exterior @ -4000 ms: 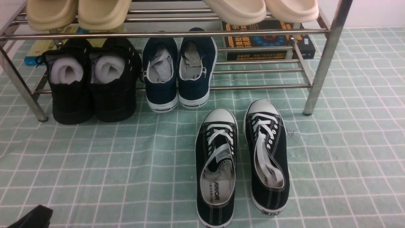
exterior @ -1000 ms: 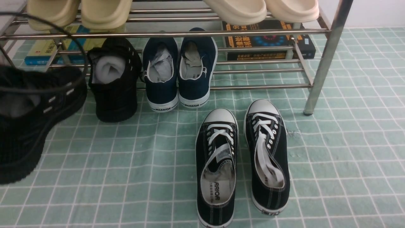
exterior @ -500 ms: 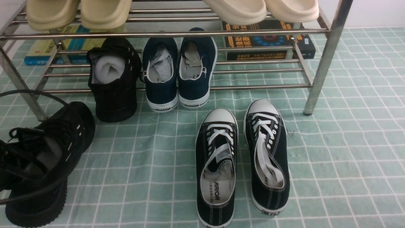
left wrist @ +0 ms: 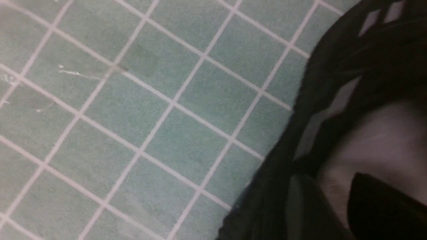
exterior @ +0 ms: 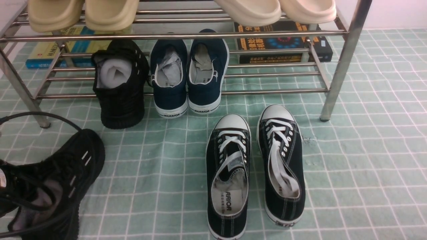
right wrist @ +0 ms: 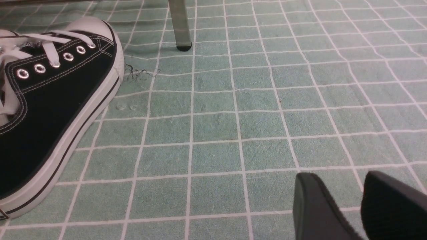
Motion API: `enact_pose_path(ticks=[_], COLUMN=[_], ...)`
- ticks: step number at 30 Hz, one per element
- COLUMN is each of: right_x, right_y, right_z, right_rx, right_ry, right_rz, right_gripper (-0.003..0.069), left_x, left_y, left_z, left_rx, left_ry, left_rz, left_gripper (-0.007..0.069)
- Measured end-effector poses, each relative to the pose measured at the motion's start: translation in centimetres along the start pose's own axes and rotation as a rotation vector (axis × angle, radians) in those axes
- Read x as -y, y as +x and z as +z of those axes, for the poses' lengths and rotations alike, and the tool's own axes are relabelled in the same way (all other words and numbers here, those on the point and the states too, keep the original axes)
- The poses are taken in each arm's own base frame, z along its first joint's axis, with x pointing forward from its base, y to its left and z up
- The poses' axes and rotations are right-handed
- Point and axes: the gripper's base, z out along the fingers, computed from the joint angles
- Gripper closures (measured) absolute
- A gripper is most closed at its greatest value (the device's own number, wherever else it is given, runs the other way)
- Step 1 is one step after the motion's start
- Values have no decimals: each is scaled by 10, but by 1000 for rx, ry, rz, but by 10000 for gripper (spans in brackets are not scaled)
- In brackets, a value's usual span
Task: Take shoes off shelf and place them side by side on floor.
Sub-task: 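Set the held shoe down on the floor in front of the rack with the left gripper, then grasp the leftmost shoe on the bottom shelf of the shoe rack with the left gripper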
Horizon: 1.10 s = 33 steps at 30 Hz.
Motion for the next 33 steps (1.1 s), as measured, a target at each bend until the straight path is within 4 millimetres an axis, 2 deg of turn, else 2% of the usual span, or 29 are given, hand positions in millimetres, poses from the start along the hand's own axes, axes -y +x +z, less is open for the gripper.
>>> enact_pose_path(ticks=[1, 4, 6, 8, 9, 10, 11, 12, 13, 14, 15, 16, 19, 21, 22, 23, 24, 25, 26, 27, 28, 29, 31, 32, 33], right_x=[0, 0, 0, 0, 0, 0, 0, 0, 0, 0, 0, 0, 0, 0, 0, 0, 0, 0, 0, 0, 0, 0, 0, 0, 0], right_y=[0, 0, 0, 0, 0, 0, 0, 0, 0, 0, 0, 0, 0, 0, 0, 0, 0, 0, 0, 0, 0, 0, 0, 0, 0], right_z=[0, 0, 0, 0, 0, 0, 0, 0, 0, 0, 0, 0, 0, 0, 0, 0, 0, 0, 0, 0, 0, 0, 0, 0, 0], right_rx=[0, 0, 0, 0, 0, 0, 0, 0, 0, 0, 0, 0, 0, 0, 0, 0, 0, 0, 0, 0, 0, 0, 0, 0, 0], right_ry=[0, 0, 0, 0, 0, 0, 0, 0, 0, 0, 0, 0, 0, 0, 0, 0, 0, 0, 0, 0, 0, 0, 0, 0, 0], right_rz=[0, 0, 0, 0, 0, 0, 0, 0, 0, 0, 0, 0, 0, 0, 0, 0, 0, 0, 0, 0, 0, 0, 0, 0, 0], right_gripper=[421, 421, 421, 421, 421, 421, 421, 421, 421, 421, 421, 421, 421, 421, 421, 421, 421, 421, 421, 421, 421, 421, 421, 421, 421], left_x=[1, 0, 0, 2, 5, 5, 9, 13, 14, 17, 19, 21, 20, 18, 16, 10, 3, -3, -10, -12, -14, -13, -3, 7, 9], left_y=[-1, -7, -17, -32, -42, -43, -52, -61, -62, -70, -75, -82, -100, -119, -121, -135, -144, -150, -155, -157, -158, -157, -156, -155, -155], left_z=[-1, -12, -24, -43, -55, -57, -68, -80, -81, -91, -97, -100, -105, -100, -98, -91, -77, -71, -54, -49, -30, -22, -11, -8, -8], left_rx=[-3, -17, -12, 4, 17, 8, 8, 3, 1, 2, 1, 1, 20, 6, 4, -18, -78, -103, -184, -201, -275, -307, -347, -344, -342], left_ry=[4, -26, -48, -56, -49, -53, -40, -17, -14, 4, 6, -12, -56, -98, -105, -131, -149, -158, -141, -142, -97, -68, 22, 75, 84], left_rz=[-14, -46, -64, -68, -63, -56, -35, 0, 7, 56, 82, 99, 96, 95, 89, 71, 52, 29, 1, -7, -14, -14, -7, 7, 11], left_gripper=[312, 239, 215, 223, 249, 264, 328, 426, 441, 536, 578, 604, 616, 616, 616, 616, 615, 614, 614, 614, 613, 613, 610, 606, 606])
